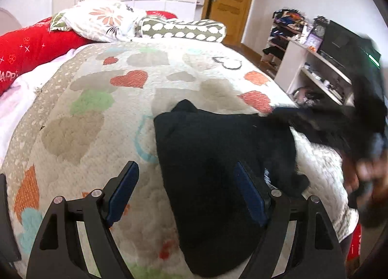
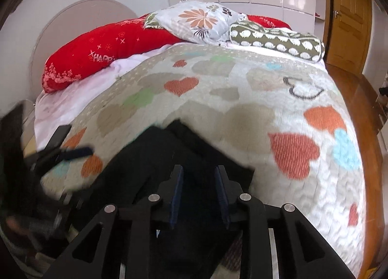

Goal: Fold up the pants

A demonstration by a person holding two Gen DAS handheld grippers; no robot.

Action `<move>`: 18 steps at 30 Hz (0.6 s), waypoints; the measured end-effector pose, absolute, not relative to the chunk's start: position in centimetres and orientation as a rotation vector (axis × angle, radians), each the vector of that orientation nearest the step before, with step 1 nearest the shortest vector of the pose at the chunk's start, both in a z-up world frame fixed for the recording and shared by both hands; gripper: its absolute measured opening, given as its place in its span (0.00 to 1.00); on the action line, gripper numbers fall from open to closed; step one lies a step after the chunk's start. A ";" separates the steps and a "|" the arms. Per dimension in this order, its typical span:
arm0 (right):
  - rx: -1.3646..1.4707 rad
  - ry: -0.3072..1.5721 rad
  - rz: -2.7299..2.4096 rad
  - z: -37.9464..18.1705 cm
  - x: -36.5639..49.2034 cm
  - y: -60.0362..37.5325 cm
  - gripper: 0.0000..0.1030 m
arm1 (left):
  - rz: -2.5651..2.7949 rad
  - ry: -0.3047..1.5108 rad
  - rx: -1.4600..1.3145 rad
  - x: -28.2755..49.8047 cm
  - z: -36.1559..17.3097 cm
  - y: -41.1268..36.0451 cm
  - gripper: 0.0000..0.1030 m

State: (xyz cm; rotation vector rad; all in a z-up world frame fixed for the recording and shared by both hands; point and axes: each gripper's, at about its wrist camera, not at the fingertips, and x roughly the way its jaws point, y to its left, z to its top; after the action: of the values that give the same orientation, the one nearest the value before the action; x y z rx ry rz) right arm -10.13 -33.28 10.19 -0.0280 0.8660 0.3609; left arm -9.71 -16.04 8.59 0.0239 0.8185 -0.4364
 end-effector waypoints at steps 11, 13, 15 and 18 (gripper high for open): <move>-0.023 0.876 0.276 6.7 -7.3 -34.3 0.27 | -0.435 0.913 0.059 -6.6 6.1 -19.2 0.79; -0.011 0.885 0.278 6.8 -7.0 -34.5 0.27 | -0.431 0.915 0.055 -6.3 6.2 -19.4 0.79; 0.000 0.886 0.287 7.1 -7.3 -34.7 0.29 | -0.430 0.915 0.056 -6.4 6.3 -19.3 0.79; 0.012 0.888 0.283 8.0 -8.5 -35.1 0.31 | -0.428 0.916 0.056 -6.8 6.5 -19.1 0.79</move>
State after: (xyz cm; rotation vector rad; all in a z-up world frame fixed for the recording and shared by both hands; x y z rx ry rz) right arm -8.52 -35.06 7.99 0.0119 0.8884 0.2826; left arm -6.81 -19.06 6.46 0.0564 0.9155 -0.4282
